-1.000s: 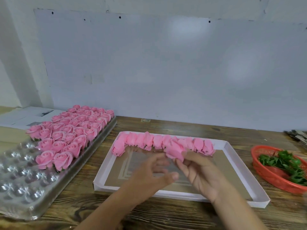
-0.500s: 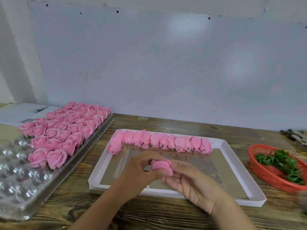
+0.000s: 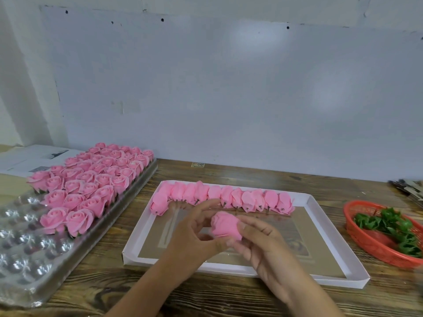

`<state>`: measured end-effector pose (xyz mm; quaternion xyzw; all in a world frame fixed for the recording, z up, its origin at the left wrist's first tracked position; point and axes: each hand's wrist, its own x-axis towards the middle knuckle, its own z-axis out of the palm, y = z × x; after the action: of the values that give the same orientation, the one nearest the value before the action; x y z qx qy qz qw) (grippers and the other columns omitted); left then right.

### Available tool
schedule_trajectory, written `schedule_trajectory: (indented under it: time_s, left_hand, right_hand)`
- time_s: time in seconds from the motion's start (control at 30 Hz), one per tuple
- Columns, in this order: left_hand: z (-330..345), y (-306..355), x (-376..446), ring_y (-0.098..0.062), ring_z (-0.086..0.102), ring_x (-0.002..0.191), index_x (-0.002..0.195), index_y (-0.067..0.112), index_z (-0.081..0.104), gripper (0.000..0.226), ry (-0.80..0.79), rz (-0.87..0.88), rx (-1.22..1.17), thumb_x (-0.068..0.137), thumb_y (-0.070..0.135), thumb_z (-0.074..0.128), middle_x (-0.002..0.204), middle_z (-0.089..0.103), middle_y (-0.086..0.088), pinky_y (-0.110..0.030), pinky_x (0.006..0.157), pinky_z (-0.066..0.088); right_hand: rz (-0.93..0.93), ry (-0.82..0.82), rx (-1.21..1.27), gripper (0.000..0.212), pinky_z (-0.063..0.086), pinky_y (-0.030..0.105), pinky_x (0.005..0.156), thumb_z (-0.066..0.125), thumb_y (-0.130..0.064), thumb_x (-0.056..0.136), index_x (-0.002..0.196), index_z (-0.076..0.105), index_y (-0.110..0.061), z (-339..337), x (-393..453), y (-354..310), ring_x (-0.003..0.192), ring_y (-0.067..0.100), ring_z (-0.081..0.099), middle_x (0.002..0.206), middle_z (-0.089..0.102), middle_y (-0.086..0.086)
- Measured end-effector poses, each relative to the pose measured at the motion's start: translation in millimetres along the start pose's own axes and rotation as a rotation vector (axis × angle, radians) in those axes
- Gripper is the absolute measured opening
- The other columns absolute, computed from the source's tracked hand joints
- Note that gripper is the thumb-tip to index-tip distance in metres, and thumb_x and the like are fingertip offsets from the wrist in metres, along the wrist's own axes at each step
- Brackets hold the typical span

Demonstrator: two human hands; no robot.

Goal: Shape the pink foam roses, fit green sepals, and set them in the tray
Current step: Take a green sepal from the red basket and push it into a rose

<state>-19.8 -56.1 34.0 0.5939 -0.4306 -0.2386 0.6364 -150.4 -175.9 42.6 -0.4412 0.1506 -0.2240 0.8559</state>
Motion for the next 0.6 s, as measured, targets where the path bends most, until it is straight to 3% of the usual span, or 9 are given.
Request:
schedule_trajectory:
  time_s: [0.1,0.2,0.3,0.4,0.5,0.6]
  left_hand:
    - [6,3,-1,-0.015,0.066,0.113,0.118,0.046,0.064,0.068,-0.087,-0.059,-0.075,0.057,0.051,0.094,0.118,0.071,0.006,-0.036,0.094,0.056]
    - [7,5,-4,-0.017,0.068,0.111,0.11,0.037,0.072,0.059,-0.135,-0.095,-0.149,0.057,0.053,0.093,0.118,0.072,0.003,-0.03,0.091,0.056]
    - [5,5,-8,-0.016,0.067,0.113,0.106,0.028,0.076,0.042,-0.14,-0.089,-0.184,0.071,0.048,0.085,0.121,0.071,-0.002,-0.028,0.088,0.057]
    - [8,7,-10,-0.015,0.069,0.11,0.099,0.027,0.079,0.03,-0.101,-0.158,-0.194,0.076,0.046,0.074,0.115,0.074,-0.001,-0.026,0.086,0.057]
    - [9,7,-8,-0.018,0.072,0.103,0.1,0.024,0.079,0.036,-0.032,-0.227,-0.256,0.075,0.049,0.071,0.109,0.076,-0.005,-0.03,0.08,0.059]
    - [10,8,-4,-0.025,0.074,0.095,0.089,0.023,0.08,0.026,0.059,-0.221,-0.341,0.077,0.043,0.071,0.105,0.077,-0.009,-0.045,0.083,0.06]
  right_hand:
    - [0.091,-0.179,0.221,0.033,0.06,0.024,0.069,0.062,-0.006,0.093,0.122,0.062,0.011,10,-4,2,0.078,0.021,0.07,0.117,0.065,0.029]
    - [0.209,-0.263,0.34,0.041,0.059,0.022,0.075,0.071,-0.005,0.086,0.121,0.061,0.013,19,-7,11,0.077,0.017,0.068,0.121,0.063,0.029]
    - [0.247,-0.26,0.276,0.042,0.059,0.025,0.078,0.08,-0.01,0.076,0.113,0.07,0.005,21,-8,19,0.093,0.019,0.072,0.117,0.068,0.022]
    - [0.265,-0.209,0.258,0.033,0.059,0.026,0.077,0.068,-0.012,0.086,0.116,0.07,0.001,24,-9,20,0.096,0.021,0.072,0.118,0.068,0.022]
    - [0.186,-0.149,0.042,0.028,0.058,0.029,0.073,0.065,-0.016,0.091,0.115,0.071,-0.004,28,-9,23,0.088,0.021,0.071,0.104,0.072,0.017]
    - [-0.132,0.078,-0.468,0.022,0.056,0.024,0.071,0.071,-0.008,0.087,0.108,0.065,-0.012,28,-8,35,0.084,0.018,0.07,0.094,0.075,0.005]
